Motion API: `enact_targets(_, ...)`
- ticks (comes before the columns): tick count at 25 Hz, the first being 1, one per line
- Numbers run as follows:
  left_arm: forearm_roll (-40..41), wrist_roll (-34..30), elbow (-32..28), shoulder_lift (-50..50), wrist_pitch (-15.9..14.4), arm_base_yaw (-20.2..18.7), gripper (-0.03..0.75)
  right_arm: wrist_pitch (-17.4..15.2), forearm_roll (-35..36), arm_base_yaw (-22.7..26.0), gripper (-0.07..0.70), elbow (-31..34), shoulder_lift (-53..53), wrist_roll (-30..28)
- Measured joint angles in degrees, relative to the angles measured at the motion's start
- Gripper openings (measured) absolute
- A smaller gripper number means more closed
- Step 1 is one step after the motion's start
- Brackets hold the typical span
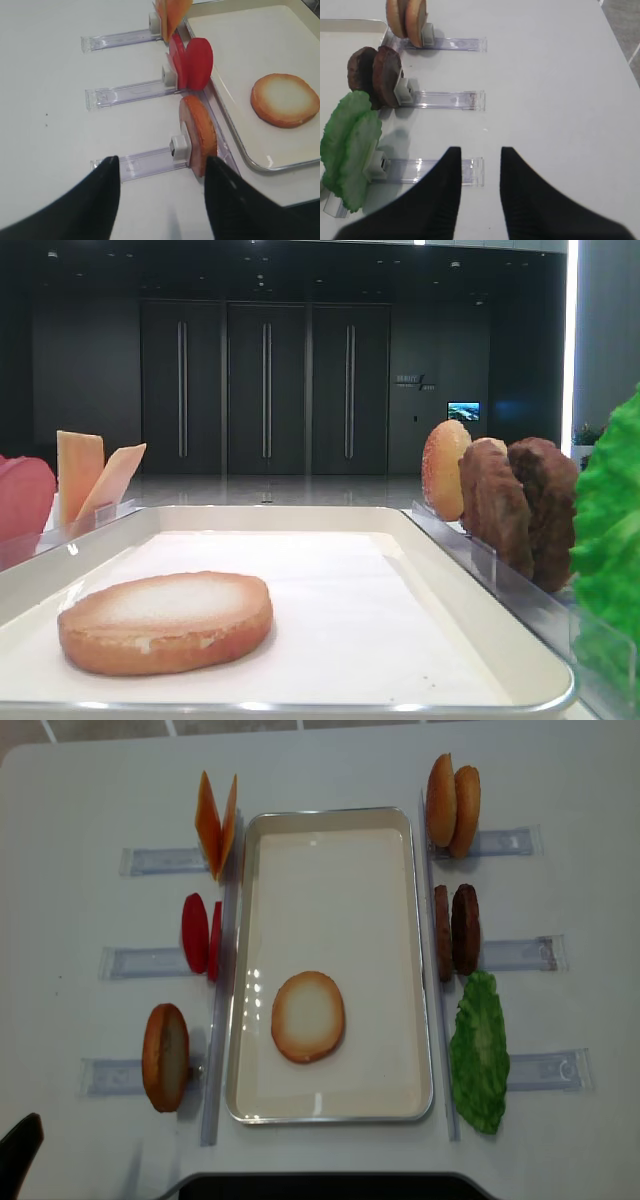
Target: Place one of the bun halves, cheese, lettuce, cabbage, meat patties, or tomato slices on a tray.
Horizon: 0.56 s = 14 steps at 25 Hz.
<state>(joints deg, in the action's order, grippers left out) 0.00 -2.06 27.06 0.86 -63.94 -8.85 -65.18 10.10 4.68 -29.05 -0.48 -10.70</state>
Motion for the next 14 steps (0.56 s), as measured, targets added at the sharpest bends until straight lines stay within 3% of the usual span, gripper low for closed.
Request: enact_targets(14, 0.0, 0.0, 0.0, 0.0, 0.0, 0.0, 0.411, 0.0, 0.0, 0.0, 0.190, 0.0, 0.0, 0.1)
